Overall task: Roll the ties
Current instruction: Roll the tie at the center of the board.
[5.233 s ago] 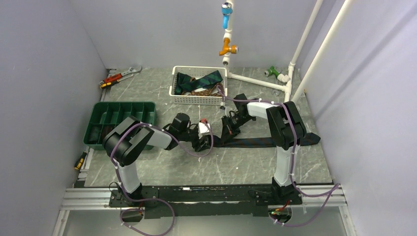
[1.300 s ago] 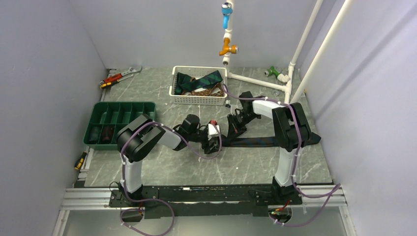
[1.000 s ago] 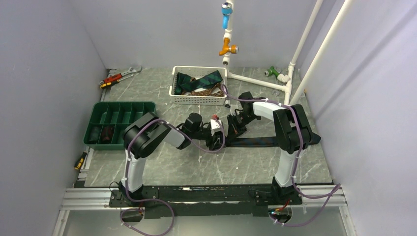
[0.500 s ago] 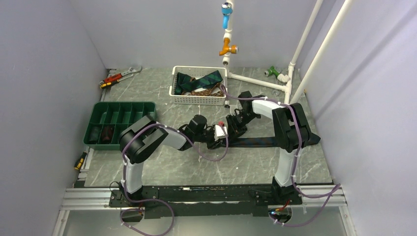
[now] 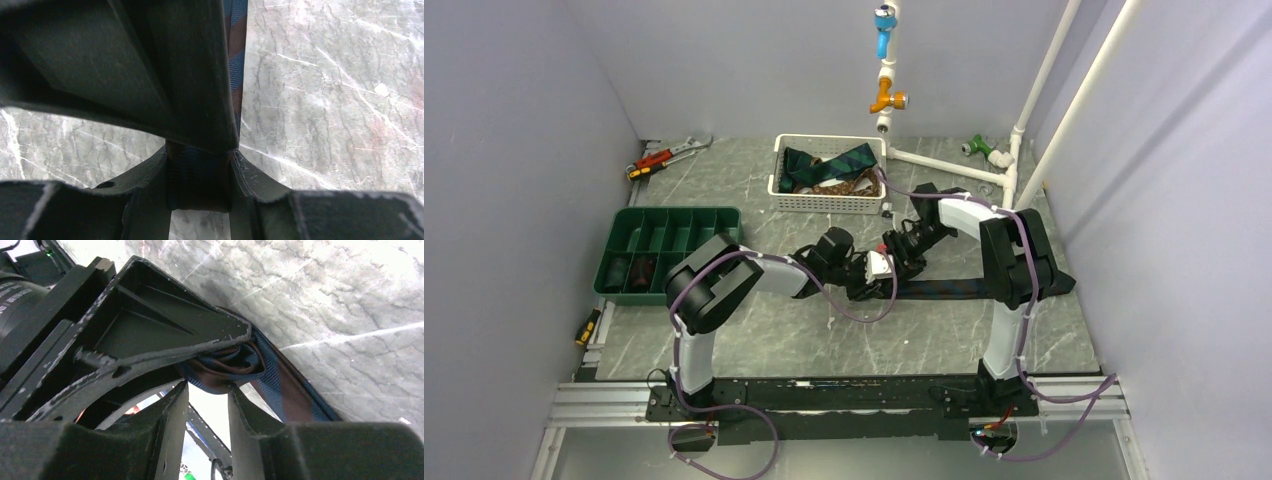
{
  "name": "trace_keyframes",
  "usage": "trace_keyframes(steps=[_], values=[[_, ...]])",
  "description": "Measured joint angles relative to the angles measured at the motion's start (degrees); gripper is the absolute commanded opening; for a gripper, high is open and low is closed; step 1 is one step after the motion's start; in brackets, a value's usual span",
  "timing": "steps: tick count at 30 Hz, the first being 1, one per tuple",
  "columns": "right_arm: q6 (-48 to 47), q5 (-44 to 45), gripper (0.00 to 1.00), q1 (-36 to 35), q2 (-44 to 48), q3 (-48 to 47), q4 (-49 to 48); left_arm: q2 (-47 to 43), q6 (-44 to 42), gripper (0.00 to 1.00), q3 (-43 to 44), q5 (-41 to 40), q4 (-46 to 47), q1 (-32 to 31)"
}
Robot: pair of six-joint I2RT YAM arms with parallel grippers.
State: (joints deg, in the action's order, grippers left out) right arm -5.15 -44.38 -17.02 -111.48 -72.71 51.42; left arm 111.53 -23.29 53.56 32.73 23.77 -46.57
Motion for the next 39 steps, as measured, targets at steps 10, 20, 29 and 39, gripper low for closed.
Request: trace_keyframes(steps=[10, 20, 29, 39], values=[[2.5, 2.5, 0.39, -0.6, -3.4, -2.0, 1.1, 0.1, -0.5, 0.36, 0.4, 0.1, -0.9, 0.0], [5.3, 4.3, 0.18, -0.5, -4.0, -2.3, 1.4, 0.2, -1.2, 0.36, 1.1, 0.5, -2.1, 0.0], [5.2, 1.4, 0.0, 1.5, -5.8, -1.6, 1.2, 0.2, -2.0, 0.7, 0.6, 0.3, -0.5, 0.1], [5.2, 1.2, 0.0, 3.4, -7.9, -1.6, 3.1, -0.6, -3.3, 0.82, -5.6, 5.0, 10.0, 2.5]])
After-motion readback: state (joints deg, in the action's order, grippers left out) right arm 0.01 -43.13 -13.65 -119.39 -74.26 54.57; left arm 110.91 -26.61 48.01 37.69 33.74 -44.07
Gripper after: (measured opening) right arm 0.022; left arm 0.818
